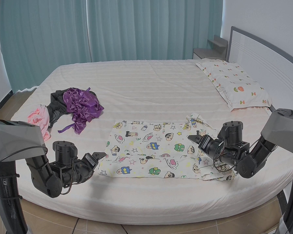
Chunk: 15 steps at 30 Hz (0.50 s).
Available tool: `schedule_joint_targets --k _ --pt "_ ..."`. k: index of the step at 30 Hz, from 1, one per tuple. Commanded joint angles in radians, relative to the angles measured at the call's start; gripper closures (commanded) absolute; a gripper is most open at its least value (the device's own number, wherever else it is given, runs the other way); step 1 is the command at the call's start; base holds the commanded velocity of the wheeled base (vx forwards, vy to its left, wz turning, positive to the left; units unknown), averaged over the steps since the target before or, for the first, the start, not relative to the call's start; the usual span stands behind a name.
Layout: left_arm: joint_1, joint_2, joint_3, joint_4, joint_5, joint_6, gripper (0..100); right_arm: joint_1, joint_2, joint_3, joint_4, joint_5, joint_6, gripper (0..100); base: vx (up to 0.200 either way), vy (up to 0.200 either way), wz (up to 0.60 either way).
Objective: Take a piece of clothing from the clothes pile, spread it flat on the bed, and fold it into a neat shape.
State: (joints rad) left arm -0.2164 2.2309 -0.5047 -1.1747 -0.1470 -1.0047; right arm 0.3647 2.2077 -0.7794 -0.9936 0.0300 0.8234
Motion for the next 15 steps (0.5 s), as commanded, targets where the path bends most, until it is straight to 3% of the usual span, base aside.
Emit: schedule_joint_targets --k 1,5,15 --pt "0.0 0.003 0.005 -0.008 -0.002 0.0 0 -0.006 -0.019 0.003 -0.002 0.001 0.0 0 0.2 0.0 0.0" --pt "-0.014 0.023 0.026 -0.065 0.0 0.003 0 -0.006 -0.031 0.005 0.0 0.001 0.0 0 0.2 0.0 0.0" --pt "-0.021 0.049 0.08 -0.146 -0.006 0.072 0 -0.01 -0.032 0.005 0.0 -0.001 0.0 0 0.0 0.0 0.0"
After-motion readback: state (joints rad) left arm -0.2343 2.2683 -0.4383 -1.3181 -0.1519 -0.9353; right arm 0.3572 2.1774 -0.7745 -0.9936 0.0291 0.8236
